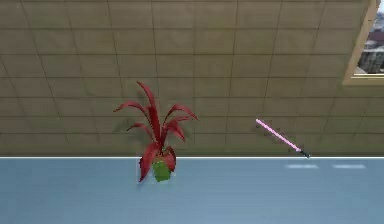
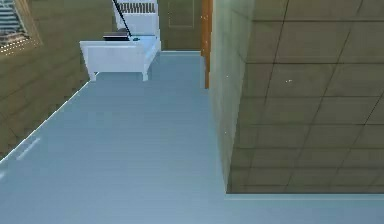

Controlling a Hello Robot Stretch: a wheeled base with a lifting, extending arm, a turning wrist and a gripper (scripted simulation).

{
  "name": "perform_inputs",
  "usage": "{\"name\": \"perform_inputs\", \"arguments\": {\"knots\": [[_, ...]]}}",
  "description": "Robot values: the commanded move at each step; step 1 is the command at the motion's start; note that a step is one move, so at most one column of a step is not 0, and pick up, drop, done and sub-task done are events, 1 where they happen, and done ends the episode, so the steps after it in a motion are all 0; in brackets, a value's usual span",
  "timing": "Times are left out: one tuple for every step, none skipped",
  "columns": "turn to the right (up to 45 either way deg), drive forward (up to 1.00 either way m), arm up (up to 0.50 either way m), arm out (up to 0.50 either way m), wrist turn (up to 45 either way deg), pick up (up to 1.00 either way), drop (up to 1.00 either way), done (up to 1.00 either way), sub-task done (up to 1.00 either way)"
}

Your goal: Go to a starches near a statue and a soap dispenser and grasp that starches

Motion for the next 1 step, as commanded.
{"name": "perform_inputs", "arguments": {"knots": [[45.0, 0.0, 0.0, 0.0, 0.0, 0.0, 0.0, 0.0, 0.0]]}}
